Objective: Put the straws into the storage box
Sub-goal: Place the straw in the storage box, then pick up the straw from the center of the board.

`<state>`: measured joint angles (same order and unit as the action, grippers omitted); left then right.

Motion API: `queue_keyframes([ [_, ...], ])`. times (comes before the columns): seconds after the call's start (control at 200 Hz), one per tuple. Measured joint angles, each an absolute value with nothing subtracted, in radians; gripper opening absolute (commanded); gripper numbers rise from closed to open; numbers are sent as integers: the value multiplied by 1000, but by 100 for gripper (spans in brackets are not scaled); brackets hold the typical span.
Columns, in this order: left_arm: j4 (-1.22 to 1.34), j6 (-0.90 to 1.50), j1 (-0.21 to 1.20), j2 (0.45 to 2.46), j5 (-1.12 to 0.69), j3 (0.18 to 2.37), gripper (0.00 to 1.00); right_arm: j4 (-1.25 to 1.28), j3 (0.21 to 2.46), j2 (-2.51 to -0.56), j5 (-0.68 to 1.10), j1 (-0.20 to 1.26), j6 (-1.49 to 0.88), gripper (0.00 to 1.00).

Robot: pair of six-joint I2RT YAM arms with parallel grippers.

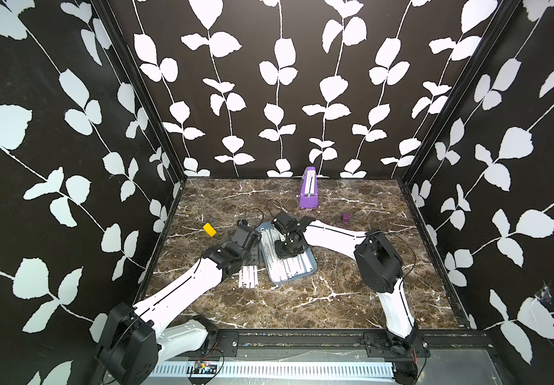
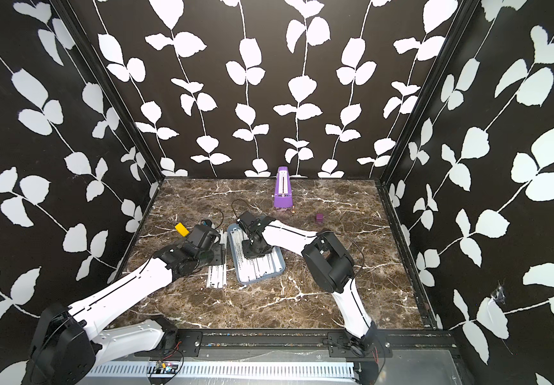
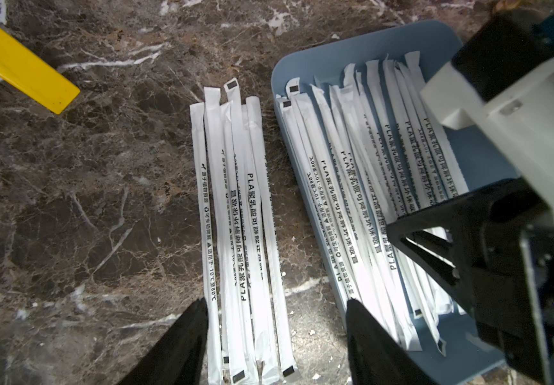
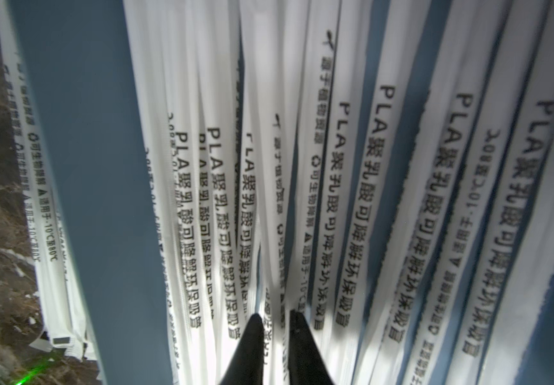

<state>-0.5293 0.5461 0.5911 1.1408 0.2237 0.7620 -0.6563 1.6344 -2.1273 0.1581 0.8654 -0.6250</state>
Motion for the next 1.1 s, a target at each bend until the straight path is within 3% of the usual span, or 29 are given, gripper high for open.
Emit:
queue_keyframes([
  [0.12,-535,532,530,1126,200,741,56,-662,1637,-2117,165,865,-630,27],
  [0.36,-553,439,389,1163,102,735,31,-680,1625,-1971,142,856,-628,30],
  [0.545,-552,379,364,1297,64,735,27,-640,1539,-1850,141,837,-643,30],
  [1.1,-516,316,350,1519,70,789,23,-632,1469,-1851,142,830,-651,30],
])
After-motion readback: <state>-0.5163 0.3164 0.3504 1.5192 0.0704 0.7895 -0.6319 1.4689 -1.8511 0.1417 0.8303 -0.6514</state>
